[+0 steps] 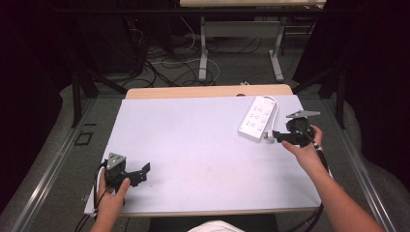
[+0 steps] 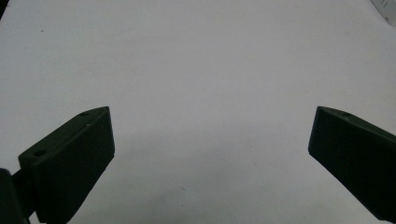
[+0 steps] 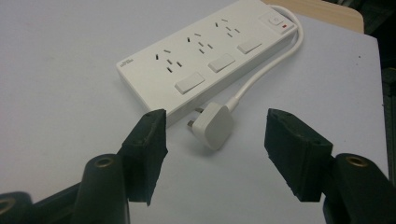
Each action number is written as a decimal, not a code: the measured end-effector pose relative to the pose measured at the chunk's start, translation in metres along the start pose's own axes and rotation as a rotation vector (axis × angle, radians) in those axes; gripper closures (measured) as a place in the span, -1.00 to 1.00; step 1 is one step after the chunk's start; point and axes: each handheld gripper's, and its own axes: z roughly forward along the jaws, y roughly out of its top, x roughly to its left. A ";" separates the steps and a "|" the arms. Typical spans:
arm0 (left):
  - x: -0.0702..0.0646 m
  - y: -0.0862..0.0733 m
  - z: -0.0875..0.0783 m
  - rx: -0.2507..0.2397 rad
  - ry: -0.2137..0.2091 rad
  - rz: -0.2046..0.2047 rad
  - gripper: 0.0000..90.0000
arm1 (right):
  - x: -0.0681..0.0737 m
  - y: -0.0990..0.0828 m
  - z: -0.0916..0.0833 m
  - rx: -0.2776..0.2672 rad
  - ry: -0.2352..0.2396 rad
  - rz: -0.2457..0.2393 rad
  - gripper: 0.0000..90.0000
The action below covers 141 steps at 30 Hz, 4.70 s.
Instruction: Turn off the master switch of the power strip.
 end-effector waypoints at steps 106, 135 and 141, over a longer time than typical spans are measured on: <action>0.007 -0.007 -0.009 -0.007 0.029 -0.071 -0.99 | -0.065 0.087 0.124 0.059 -0.067 0.084 0.83; 0.008 -0.010 -0.011 0.002 0.057 -0.089 -0.99 | -0.072 0.081 0.160 0.050 -0.058 0.010 1.00; 0.009 -0.011 -0.012 -0.005 0.062 -0.103 -0.99 | -0.073 0.079 0.165 0.044 -0.052 0.001 1.00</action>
